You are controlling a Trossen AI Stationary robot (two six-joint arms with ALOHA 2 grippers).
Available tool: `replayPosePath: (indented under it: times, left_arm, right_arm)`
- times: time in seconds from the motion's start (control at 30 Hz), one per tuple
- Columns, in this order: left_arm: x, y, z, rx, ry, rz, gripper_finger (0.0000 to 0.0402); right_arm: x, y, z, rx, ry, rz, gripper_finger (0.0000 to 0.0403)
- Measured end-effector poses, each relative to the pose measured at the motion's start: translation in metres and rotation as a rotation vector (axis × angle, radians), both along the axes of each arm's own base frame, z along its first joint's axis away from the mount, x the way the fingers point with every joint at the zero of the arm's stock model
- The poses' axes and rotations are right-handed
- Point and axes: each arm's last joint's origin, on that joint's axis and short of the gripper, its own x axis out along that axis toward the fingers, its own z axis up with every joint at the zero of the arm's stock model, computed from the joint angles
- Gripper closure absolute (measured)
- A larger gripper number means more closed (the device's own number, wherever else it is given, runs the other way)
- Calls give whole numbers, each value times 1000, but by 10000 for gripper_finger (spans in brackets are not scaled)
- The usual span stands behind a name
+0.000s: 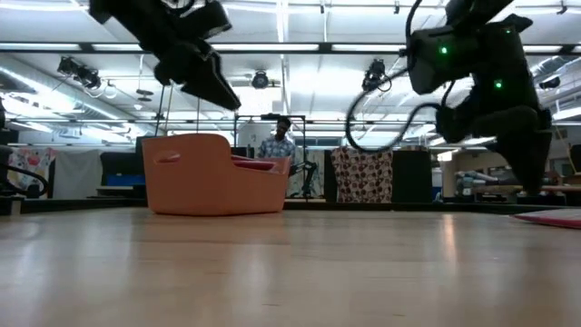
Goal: Sort popcorn bags into baskets
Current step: Put the red popcorn bag into the orange bin
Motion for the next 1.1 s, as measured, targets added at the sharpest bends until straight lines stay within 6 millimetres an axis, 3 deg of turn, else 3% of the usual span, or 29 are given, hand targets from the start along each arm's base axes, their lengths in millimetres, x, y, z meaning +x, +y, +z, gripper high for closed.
replayPosePath:
  times: [0.27,0.47,0.83,1.1]
  left_arm:
    - [-25,-6,6,-23,-103,-38,260]
    - [-43,-6,-1,-41,-152,-42,260]
    - [-66,-7,-11,-104,-211,-19,260]
    - [-67,-7,-12,-152,-239,8,260]
  right_arm:
    - [-6,3,-13,59,188,-160,207]
    - [-2,4,-22,73,180,-244,178]
    - [3,-3,-43,70,272,-275,196]
    - [7,-7,-55,110,299,-262,252]
